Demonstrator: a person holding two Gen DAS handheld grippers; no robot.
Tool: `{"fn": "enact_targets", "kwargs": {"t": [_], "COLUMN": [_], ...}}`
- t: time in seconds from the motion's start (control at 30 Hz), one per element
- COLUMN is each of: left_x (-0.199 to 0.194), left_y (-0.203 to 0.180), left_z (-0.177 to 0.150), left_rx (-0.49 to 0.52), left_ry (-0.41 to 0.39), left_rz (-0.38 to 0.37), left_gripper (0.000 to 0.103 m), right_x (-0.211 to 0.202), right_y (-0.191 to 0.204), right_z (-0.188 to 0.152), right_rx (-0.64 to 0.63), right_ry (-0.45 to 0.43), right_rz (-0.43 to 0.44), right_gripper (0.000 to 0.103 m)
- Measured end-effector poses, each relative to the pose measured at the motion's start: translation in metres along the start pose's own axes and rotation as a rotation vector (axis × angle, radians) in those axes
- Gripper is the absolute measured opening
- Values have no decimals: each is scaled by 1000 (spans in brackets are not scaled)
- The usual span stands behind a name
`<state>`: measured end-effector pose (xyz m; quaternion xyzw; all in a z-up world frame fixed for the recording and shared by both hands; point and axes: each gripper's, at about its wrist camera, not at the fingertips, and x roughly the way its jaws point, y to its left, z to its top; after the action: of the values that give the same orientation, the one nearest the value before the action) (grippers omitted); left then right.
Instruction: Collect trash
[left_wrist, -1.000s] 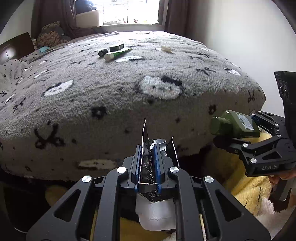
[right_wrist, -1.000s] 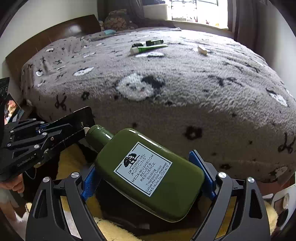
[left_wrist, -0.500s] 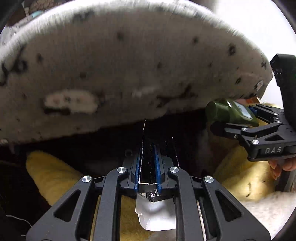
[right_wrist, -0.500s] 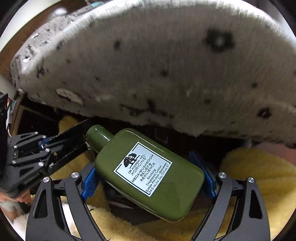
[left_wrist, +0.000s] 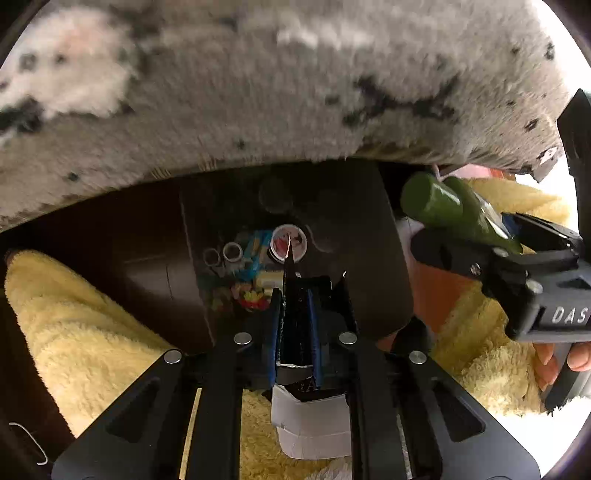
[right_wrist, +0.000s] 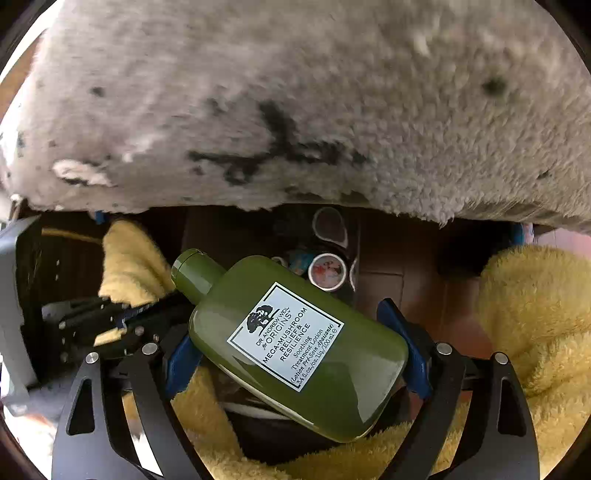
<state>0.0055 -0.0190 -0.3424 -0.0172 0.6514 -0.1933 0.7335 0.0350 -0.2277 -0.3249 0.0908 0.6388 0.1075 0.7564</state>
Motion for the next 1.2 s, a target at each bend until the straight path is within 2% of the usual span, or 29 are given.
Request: {"fn": "enact_targets", "kwargs": {"t": [0.13,0.3,0.37,0.43,0.47,0.53,0.67,0.83,0.93,1.1,1.2], "left_x": [13,16,15,12,10,2,-9,-31,-45,-67,-84], "left_y": [2,2,3,3,3,3,3,-3,-9,-18,-21], "left_z": [-6,-3,-2,-1,-1,0,0,0,-1,-4,-6], "left_rx": [8,5,2,-3,-7,-11,-14,13,28,51,69], "left_ry": [35,31,30,29,25,16,-8,-49,-78,-131,-172], "left_rz": [-3,-10,-11,-10,-8,-4,14,45,62,91,117], "left_gripper": [13,15,21,34,37,41,47,70,80,91,95], "right_x": [14,20,22,23,22,19,10,-8,-22,-40,-56], "right_y": [0,3,3,6,5,6,3,-1,-5,-4,-3], "right_z": [2,4,6,8,9,9,11,11,12,11,11], "right_rx": [21,12,3,-7,-10,-14,-5,6,6,-3,-21], "right_ry": [20,33,39,40,37,26,3,-42,-71,-118,-157], "right_rz": [0,7,12,14,14,13,15,19,21,14,1], "right_gripper": [89,89,89,90,96,99,99,99,99,99,99]}}
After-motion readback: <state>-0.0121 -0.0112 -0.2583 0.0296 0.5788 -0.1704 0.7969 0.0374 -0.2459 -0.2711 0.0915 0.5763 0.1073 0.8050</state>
